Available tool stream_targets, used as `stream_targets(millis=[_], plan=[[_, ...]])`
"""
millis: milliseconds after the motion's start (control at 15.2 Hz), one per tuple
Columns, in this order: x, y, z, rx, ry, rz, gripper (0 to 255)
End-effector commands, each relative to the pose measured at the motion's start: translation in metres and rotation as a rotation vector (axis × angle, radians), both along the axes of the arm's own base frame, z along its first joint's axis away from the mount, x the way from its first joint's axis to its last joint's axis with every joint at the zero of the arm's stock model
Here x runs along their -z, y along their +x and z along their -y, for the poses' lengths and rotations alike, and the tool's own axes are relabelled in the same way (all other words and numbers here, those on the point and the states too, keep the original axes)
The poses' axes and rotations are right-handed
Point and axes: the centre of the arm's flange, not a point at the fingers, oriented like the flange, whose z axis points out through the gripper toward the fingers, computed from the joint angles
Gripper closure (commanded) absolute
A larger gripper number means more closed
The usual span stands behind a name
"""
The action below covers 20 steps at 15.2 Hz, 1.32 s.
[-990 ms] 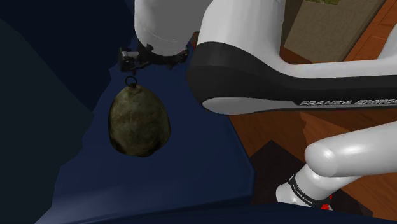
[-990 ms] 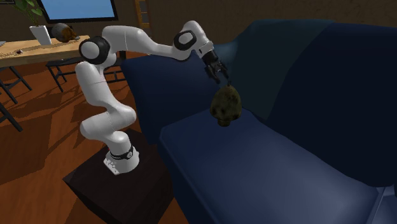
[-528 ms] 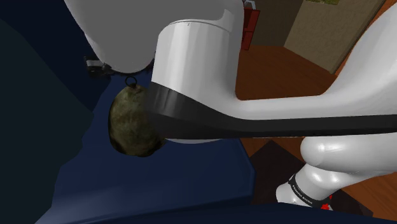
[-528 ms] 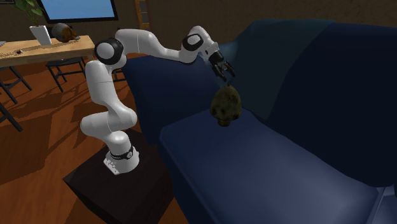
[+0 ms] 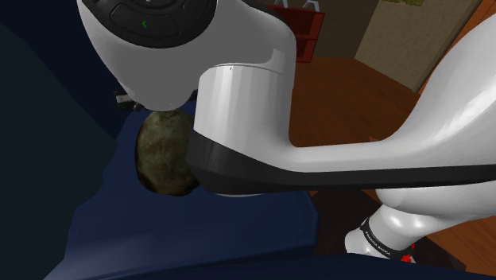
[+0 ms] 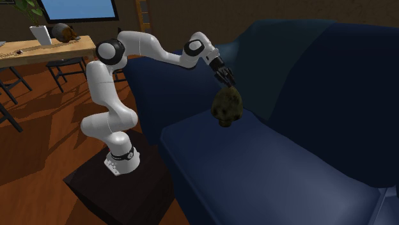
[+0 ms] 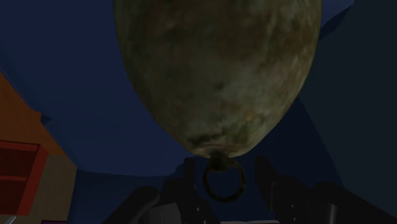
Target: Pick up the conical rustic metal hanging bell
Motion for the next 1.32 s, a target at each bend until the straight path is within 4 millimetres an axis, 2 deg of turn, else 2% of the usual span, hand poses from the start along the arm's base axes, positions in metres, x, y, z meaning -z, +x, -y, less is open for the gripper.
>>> stream_targets(millis=[0, 462, 1254], plan=[[0.001, 0.0, 0.0, 0.0, 0.0, 0.0, 255], [0.0, 0.0, 0.001, 0.0, 0.0, 0.0, 255], [-0.063, 0.0, 0.001, 0.0, 0.0, 0.0, 255]])
